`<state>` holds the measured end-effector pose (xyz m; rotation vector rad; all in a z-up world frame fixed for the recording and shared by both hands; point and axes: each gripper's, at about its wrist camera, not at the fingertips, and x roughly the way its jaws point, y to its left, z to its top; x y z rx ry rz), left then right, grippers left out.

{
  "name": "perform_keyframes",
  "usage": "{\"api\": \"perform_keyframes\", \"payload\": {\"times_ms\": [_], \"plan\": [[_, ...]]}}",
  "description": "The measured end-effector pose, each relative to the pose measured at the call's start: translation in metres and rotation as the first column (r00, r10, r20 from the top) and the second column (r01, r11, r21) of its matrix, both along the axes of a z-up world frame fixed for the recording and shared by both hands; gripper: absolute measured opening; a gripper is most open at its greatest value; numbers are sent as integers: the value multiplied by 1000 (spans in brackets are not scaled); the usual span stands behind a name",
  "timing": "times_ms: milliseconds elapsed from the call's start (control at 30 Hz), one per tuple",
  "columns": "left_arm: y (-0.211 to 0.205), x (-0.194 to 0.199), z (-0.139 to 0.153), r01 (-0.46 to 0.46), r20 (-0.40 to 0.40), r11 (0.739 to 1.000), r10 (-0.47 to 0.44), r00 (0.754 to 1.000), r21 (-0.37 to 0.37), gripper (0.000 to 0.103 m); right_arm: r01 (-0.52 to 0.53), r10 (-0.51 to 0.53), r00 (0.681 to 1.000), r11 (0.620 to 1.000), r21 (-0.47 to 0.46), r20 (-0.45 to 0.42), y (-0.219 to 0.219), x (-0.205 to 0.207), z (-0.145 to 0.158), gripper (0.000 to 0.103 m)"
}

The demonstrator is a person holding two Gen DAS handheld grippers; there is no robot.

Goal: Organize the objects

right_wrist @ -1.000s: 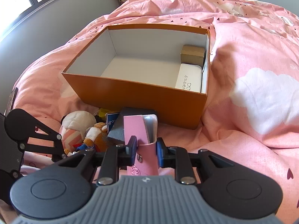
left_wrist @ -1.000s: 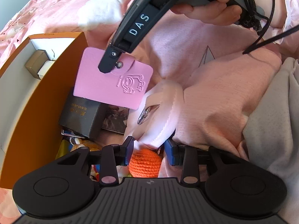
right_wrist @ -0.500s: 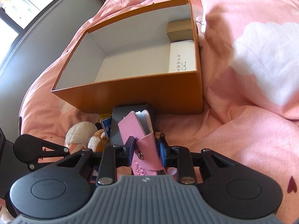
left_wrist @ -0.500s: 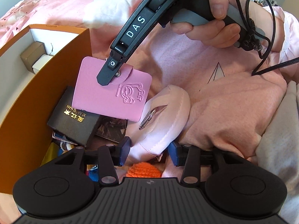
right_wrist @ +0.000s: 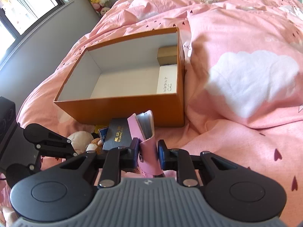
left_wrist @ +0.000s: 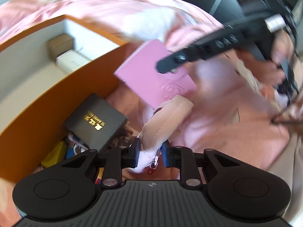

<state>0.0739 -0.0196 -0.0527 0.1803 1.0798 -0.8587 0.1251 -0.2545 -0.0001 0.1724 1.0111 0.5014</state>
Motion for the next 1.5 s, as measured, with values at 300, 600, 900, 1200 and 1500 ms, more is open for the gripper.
{"api": "perform_keyframes", "payload": {"times_ms": [300, 600, 900, 1200, 1500], "plan": [[24, -17, 36, -273, 20, 956, 277, 961, -106, 18, -31, 33, 994, 999, -22, 103, 12, -5, 28, 22], [59, -18, 86, -425, 81, 874, 453, 888, -235, 17, -50, 51, 974, 999, -8, 219, 25, -2, 68, 22], [96, 16, 108, -603, 63, 712, 663, 746, -360, 17, -15, 2, 955, 999, 42, 297, 43, 30, 93, 22], [122, 57, 93, -718, 23, 617, 763, 646, -322, 17, 34, -55, 972, 995, 96, 229, 74, 80, 68, 22], [144, 84, 64, -789, -34, 554, 813, 582, -265, 17, 93, -99, 992, 992, 84, 75, 98, 125, 10, 22]]}}
